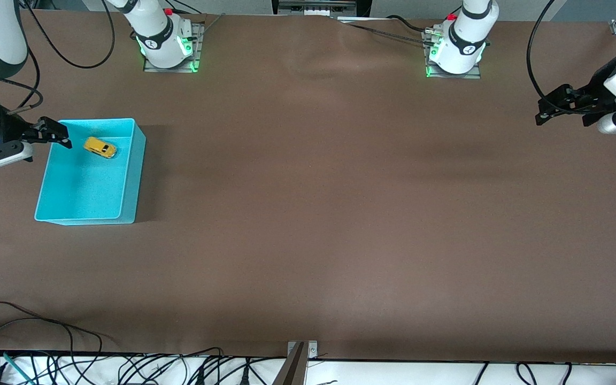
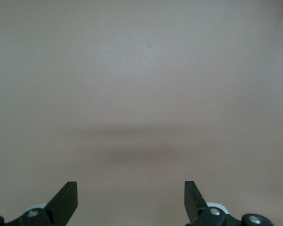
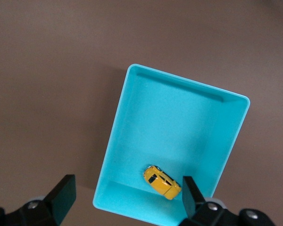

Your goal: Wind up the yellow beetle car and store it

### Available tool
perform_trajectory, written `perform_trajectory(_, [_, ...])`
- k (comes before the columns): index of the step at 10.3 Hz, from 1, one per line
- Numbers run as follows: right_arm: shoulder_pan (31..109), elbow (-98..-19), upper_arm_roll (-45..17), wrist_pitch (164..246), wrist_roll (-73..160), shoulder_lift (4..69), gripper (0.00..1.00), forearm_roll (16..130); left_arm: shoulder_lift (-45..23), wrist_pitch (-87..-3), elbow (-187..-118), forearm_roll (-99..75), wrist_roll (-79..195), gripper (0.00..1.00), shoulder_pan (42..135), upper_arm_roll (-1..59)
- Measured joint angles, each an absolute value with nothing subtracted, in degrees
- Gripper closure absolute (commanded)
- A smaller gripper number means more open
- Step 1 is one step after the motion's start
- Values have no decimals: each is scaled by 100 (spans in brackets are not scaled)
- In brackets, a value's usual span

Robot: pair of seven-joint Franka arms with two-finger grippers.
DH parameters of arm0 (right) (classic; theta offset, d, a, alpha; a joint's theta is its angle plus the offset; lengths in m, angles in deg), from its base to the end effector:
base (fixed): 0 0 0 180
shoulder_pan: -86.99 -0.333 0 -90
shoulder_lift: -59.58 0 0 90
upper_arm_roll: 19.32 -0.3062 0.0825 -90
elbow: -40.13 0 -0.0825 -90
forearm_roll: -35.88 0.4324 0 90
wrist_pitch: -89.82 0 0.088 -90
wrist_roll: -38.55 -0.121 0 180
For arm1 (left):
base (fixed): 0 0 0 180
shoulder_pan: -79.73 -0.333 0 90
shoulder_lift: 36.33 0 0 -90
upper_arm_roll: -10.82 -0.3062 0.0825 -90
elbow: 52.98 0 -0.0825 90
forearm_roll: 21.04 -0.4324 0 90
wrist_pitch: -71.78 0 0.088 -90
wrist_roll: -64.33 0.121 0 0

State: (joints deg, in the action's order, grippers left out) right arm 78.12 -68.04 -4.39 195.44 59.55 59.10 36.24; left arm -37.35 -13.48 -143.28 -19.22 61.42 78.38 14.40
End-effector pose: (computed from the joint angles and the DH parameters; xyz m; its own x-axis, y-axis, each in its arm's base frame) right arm 0.5993 -0.0628 0.4531 0.9654 0.2562 -0.0477 0.2554 -0.9666 -0.0224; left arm 0.5871 -0.0272 0.6017 0.9974 0.0094 -0.0716 0.0114 -0.9996 0.0270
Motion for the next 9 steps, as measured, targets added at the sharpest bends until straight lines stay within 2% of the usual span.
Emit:
perform_trajectory(2, [7708,-6424,-565,19252,4831,5859,0,3624,-3735,-1348,-14328,-1922,6142,0,7839,1440])
perform_trajectory(6, [7696,-5651,-681,18357,4151,5876,0,3614,-3735,-1348,-14328,-1922,6142,0,7840,1443])
perform_trajectory(9, [7677,-5570,-1097,18031,3421,5907,0,3378,-3735,-1338,-14328,-1922,6142,0,7841,1450])
